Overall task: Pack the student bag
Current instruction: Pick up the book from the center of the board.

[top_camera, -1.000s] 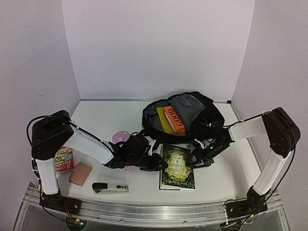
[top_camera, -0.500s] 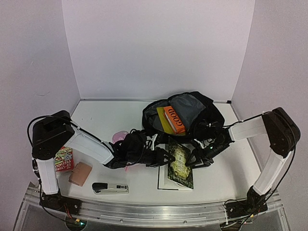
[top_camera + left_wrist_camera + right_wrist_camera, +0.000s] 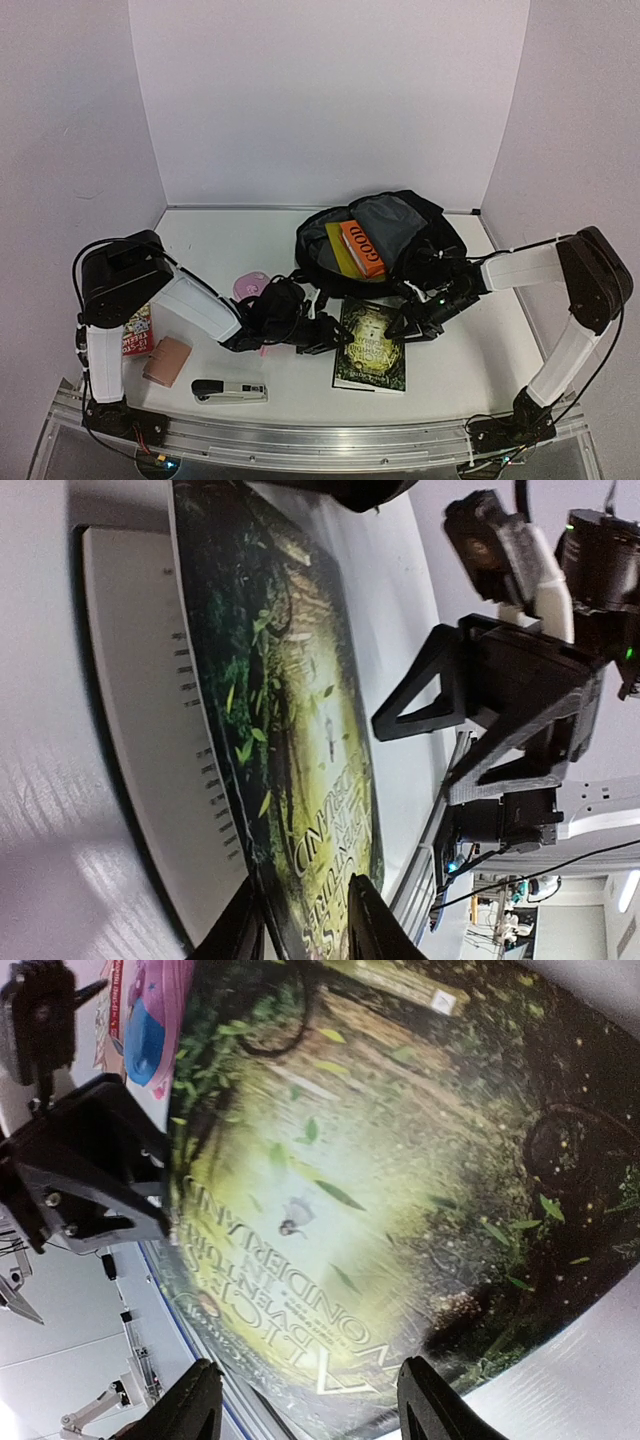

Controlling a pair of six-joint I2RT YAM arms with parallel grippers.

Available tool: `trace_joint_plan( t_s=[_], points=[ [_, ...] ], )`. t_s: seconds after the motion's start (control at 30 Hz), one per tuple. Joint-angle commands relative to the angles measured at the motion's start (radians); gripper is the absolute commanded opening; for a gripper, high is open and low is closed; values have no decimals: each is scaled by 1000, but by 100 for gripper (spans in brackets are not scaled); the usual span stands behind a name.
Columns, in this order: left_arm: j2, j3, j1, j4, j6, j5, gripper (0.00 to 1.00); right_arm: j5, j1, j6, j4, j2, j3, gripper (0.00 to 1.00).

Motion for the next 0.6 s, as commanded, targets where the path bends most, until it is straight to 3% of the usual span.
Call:
trace_joint_plan(
  t_s=[0.0,0.1,0.17,0.33,0.43,0.57],
  points=[
    [28,28,14,89,-38,59,22,-27,-1,-4,14,-41,15,60],
    [10,12,15,116,-30,64,6,-28,-10,-2,10,-55,21,63],
    [-17,-2,15,125,-3,63,0,-34,-24,3,7,-68,32,70],
    [-90,-26,13,135,101,75,0,-102,-97,-74,-129,-77,123,87],
    [-118,-33,12,141,158,99,0,-124,-130,-246,-331,-59,208,92],
    [-151,-58,12,184,198,116,0,-110,-160,-325,-402,-100,225,95]
  ],
)
